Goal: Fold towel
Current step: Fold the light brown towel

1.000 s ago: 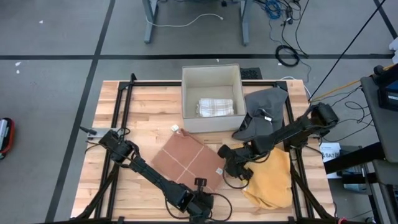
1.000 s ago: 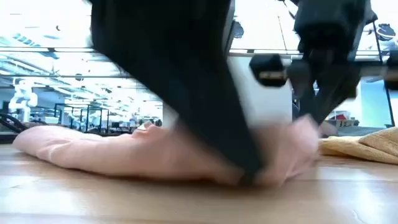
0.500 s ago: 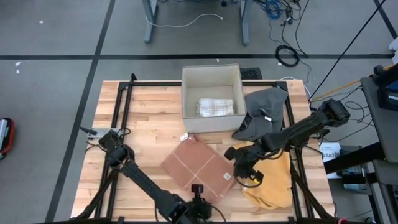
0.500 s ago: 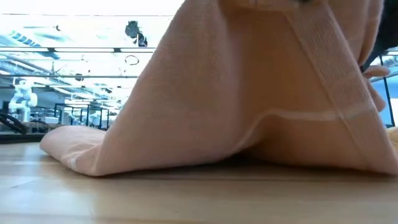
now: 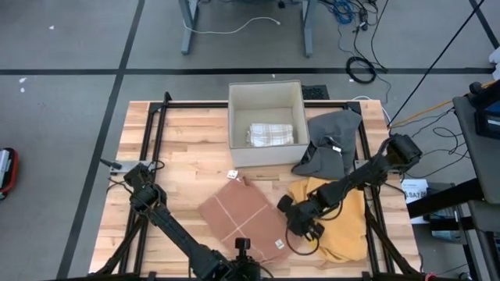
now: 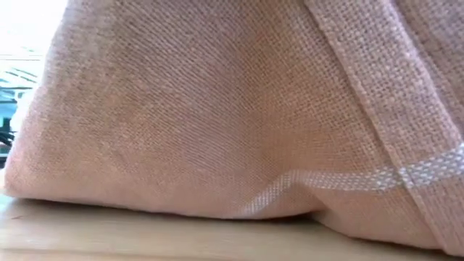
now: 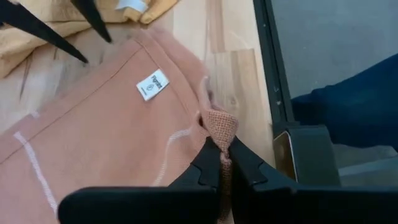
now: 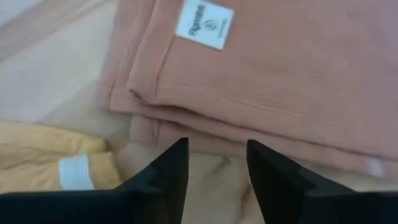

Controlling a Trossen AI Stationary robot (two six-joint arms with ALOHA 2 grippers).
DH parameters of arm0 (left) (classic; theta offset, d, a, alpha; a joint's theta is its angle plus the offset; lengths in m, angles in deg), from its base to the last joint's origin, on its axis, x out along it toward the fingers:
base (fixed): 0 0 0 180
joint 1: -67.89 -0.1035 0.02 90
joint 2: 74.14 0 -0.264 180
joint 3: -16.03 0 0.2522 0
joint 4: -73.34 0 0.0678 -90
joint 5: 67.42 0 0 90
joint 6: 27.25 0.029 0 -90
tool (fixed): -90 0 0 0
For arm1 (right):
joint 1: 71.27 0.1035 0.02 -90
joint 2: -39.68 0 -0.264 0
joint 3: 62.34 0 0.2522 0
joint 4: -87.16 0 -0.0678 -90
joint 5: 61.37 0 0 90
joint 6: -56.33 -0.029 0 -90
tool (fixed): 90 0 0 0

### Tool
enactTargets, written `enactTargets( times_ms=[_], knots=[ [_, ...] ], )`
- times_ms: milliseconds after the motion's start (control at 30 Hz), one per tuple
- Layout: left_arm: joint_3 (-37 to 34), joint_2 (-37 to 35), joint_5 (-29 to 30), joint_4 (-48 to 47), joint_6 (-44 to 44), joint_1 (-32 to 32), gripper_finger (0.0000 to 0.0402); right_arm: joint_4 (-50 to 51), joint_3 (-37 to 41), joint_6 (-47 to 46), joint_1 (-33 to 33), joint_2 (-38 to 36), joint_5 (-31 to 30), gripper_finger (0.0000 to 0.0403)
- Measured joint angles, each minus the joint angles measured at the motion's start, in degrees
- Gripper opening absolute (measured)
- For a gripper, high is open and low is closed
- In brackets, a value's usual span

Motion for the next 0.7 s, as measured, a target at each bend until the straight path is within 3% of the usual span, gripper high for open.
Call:
enactTargets(
  times_ms=[167, 267, 700],
  knots=[
    [0.0, 0.0, 0.15, -0.02, -0.02, 0.07, 0.0008, -3.57, -0.02, -1.48, 3.21, 2.56, -0.97, 0.0149],
    [0.07, 0.0, 0.24, -0.7, -0.41, -0.21, 0.0008, -2.65, -0.02, -2.61, 5.05, 2.54, -4.6, 0.0147],
    [0.09, -0.04, 2.53, -9.59, -6.15, -2.32, 0.0008, -3.61, -0.02, -5.95, 11.07, -2.89, -7.82, 0.0153]
  ],
)
